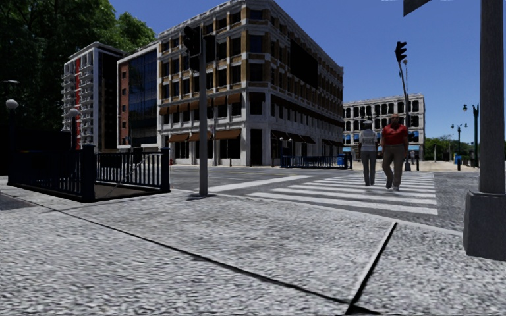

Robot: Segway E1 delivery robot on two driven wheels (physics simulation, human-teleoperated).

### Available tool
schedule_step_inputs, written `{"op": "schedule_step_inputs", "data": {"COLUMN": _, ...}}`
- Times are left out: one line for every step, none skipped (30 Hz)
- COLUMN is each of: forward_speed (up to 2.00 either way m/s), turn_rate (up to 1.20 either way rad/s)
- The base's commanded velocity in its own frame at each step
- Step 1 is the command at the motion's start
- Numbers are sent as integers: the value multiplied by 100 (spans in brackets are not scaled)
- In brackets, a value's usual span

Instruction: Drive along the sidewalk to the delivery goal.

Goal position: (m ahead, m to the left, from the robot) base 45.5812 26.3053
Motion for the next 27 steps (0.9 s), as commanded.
{"op": "schedule_step_inputs", "data": {"forward_speed": 200, "turn_rate": 0}}
{"op": "schedule_step_inputs", "data": {"forward_speed": 200, "turn_rate": 0}}
{"op": "schedule_step_inputs", "data": {"forward_speed": 200, "turn_rate": 0}}
{"op": "schedule_step_inputs", "data": {"forward_speed": 200, "turn_rate": 0}}
{"op": "schedule_step_inputs", "data": {"forward_speed": 200, "turn_rate": 0}}
{"op": "schedule_step_inputs", "data": {"forward_speed": 200, "turn_rate": 0}}
{"op": "schedule_step_inputs", "data": {"forward_speed": 200, "turn_rate": 0}}
{"op": "schedule_step_inputs", "data": {"forward_speed": 200, "turn_rate": 0}}
{"op": "schedule_step_inputs", "data": {"forward_speed": 200, "turn_rate": 0}}
{"op": "schedule_step_inputs", "data": {"forward_speed": 200, "turn_rate": 0}}
{"op": "schedule_step_inputs", "data": {"forward_speed": 200, "turn_rate": 0}}
{"op": "schedule_step_inputs", "data": {"forward_speed": 200, "turn_rate": 0}}
{"op": "schedule_step_inputs", "data": {"forward_speed": 200, "turn_rate": 0}}
{"op": "schedule_step_inputs", "data": {"forward_speed": 200, "turn_rate": 0}}
{"op": "schedule_step_inputs", "data": {"forward_speed": 200, "turn_rate": 0}}
{"op": "schedule_step_inputs", "data": {"forward_speed": 200, "turn_rate": 0}}
{"op": "schedule_step_inputs", "data": {"forward_speed": 200, "turn_rate": 0}}
{"op": "schedule_step_inputs", "data": {"forward_speed": 200, "turn_rate": 0}}
{"op": "schedule_step_inputs", "data": {"forward_speed": 200, "turn_rate": 0}}
{"op": "schedule_step_inputs", "data": {"forward_speed": 200, "turn_rate": 0}}
{"op": "schedule_step_inputs", "data": {"forward_speed": 200, "turn_rate": 0}}
{"op": "schedule_step_inputs", "data": {"forward_speed": 200, "turn_rate": 0}}
{"op": "schedule_step_inputs", "data": {"forward_speed": 200, "turn_rate": 0}}
{"op": "schedule_step_inputs", "data": {"forward_speed": 200, "turn_rate": 0}}
{"op": "schedule_step_inputs", "data": {"forward_speed": 200, "turn_rate": 0}}
{"op": "schedule_step_inputs", "data": {"forward_speed": 200, "turn_rate": 0}}
{"op": "schedule_step_inputs", "data": {"forward_speed": 200, "turn_rate": 0}}
